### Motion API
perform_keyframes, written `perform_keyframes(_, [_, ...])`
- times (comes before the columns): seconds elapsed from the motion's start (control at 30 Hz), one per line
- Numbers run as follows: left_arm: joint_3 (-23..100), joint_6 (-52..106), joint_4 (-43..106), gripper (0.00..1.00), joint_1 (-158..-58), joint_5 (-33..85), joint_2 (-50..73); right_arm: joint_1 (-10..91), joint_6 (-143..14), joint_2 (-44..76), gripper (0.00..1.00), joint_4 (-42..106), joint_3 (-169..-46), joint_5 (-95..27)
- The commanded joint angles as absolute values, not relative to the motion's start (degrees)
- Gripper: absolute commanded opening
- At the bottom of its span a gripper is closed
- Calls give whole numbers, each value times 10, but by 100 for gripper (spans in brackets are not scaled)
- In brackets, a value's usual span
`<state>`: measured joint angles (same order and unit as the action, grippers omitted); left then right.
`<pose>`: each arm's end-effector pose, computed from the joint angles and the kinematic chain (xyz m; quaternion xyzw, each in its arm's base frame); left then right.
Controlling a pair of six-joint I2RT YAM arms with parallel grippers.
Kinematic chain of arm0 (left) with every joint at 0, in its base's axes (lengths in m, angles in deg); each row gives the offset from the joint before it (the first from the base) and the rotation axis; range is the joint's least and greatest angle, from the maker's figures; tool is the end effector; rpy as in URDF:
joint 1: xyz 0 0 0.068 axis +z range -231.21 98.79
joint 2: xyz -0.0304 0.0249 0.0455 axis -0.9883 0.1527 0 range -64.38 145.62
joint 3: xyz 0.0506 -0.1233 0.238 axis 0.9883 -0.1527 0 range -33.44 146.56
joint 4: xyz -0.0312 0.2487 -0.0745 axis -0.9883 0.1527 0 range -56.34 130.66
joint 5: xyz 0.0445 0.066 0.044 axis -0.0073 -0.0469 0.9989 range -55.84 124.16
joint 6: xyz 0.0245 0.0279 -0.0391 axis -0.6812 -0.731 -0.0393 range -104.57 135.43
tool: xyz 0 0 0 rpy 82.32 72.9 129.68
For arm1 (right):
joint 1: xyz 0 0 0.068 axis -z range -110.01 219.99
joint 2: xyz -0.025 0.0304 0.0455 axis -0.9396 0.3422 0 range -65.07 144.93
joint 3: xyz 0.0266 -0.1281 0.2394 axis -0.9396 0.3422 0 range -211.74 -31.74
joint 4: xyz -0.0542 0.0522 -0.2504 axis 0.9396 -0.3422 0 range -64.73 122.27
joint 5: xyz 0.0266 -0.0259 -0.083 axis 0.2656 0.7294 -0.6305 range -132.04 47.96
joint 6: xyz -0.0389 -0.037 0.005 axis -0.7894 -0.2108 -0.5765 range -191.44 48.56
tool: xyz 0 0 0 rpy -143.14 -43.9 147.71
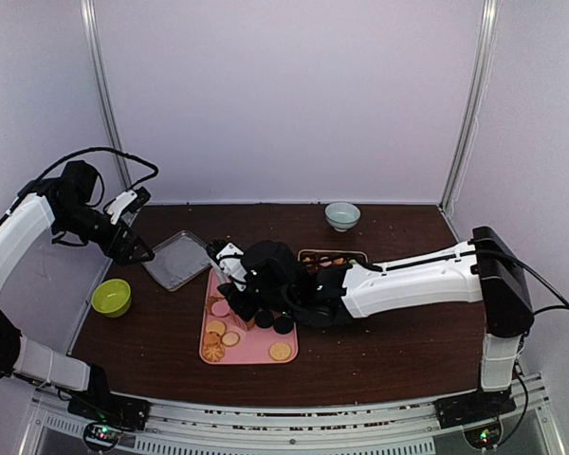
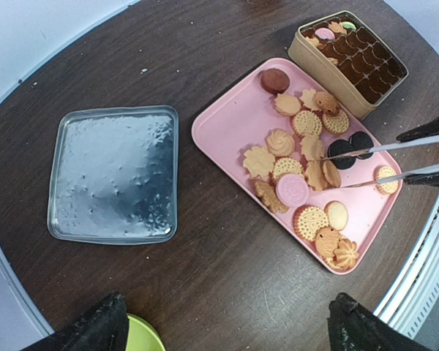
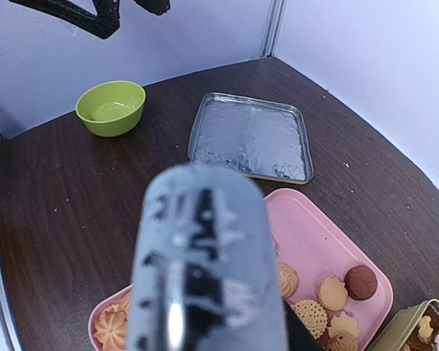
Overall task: Pack the cookies
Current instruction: Pick up the fake cookies from the plate.
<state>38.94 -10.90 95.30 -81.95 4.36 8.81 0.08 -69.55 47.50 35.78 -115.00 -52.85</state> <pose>0.2377 -0.0208 0.3297 0.2791 0.8982 -0.1926 0.2797 0.1651 0.4321 0.2422 -0.4302 0.7271 0.2456 0.4753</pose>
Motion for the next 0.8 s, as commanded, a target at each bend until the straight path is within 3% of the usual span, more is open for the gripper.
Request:
perform_keyframes(0.0, [395, -105, 958, 98, -814, 34, 91, 0, -698, 430, 23, 361, -1156, -540])
perform_keyframes(0.37, [401, -101, 958, 98, -815, 29, 93, 17, -717, 333, 23, 344, -1125, -528])
perform_keyframes(0.77, [401, -101, 958, 98, -814, 26, 92, 164, -715, 265, 23, 349, -1046, -511])
